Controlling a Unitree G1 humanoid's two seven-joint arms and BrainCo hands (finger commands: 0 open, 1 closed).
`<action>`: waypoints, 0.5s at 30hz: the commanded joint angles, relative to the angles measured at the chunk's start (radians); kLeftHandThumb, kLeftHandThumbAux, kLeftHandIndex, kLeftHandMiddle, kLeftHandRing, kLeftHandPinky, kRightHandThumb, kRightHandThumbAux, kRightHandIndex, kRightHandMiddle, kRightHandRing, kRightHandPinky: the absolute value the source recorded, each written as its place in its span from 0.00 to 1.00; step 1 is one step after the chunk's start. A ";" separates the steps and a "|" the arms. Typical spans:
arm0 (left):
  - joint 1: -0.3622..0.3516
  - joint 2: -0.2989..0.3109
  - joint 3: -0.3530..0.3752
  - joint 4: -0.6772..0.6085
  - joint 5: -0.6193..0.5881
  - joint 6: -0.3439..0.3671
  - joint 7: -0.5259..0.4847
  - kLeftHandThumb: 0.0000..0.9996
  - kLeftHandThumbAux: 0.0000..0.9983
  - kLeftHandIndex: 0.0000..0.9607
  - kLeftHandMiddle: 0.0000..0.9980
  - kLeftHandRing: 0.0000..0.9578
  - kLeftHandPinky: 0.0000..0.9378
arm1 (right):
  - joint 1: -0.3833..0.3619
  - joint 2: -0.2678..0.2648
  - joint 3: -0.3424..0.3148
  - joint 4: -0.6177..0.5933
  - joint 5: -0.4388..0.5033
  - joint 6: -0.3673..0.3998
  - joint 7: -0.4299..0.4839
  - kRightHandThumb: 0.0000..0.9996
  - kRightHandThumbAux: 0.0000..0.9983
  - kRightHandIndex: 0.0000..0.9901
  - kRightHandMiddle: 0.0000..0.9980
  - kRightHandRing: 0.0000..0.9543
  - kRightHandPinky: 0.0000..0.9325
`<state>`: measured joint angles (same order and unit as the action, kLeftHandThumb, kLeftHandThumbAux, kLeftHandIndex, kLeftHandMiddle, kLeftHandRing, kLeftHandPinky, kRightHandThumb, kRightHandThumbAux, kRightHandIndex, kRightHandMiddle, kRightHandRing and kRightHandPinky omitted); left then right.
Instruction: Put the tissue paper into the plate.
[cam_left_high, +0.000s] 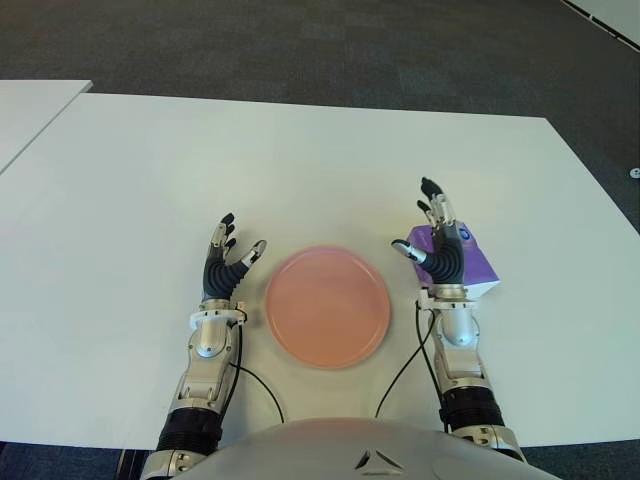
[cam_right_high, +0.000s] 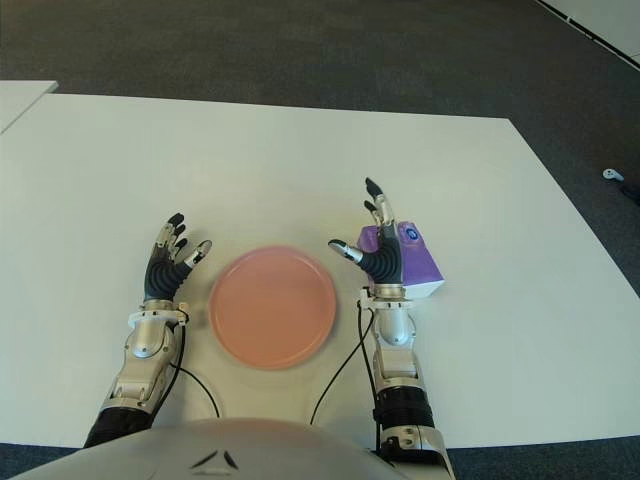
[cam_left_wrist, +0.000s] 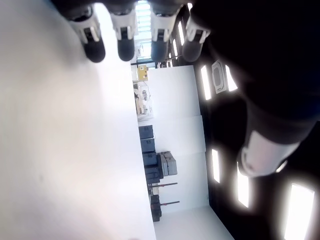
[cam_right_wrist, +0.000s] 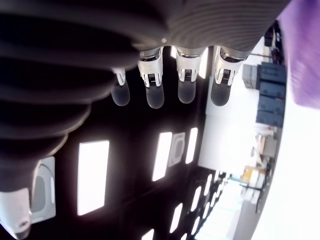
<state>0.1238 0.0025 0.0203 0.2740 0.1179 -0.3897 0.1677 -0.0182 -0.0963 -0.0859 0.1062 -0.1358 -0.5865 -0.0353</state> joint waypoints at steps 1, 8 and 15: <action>0.003 -0.014 0.001 0.059 0.000 0.020 0.012 0.00 0.63 0.00 0.00 0.00 0.00 | -0.008 -0.036 -0.023 -0.113 0.021 0.130 0.020 0.01 0.60 0.00 0.00 0.00 0.00; -0.008 -0.017 -0.001 0.078 0.006 0.009 0.018 0.00 0.63 0.00 0.00 0.00 0.00 | -0.006 -0.123 -0.041 -0.256 0.002 0.229 0.072 0.04 0.61 0.00 0.00 0.00 0.00; -0.014 -0.021 -0.002 0.082 0.010 0.017 0.021 0.00 0.63 0.00 0.00 0.00 0.00 | -0.004 -0.252 -0.066 -0.289 -0.076 0.240 0.129 0.09 0.55 0.00 0.00 0.00 0.00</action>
<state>0.0860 -0.0106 0.0210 0.3157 0.1191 -0.4073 0.1790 -0.0331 -0.2849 -0.1378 -0.1805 -0.1730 -0.3720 0.0611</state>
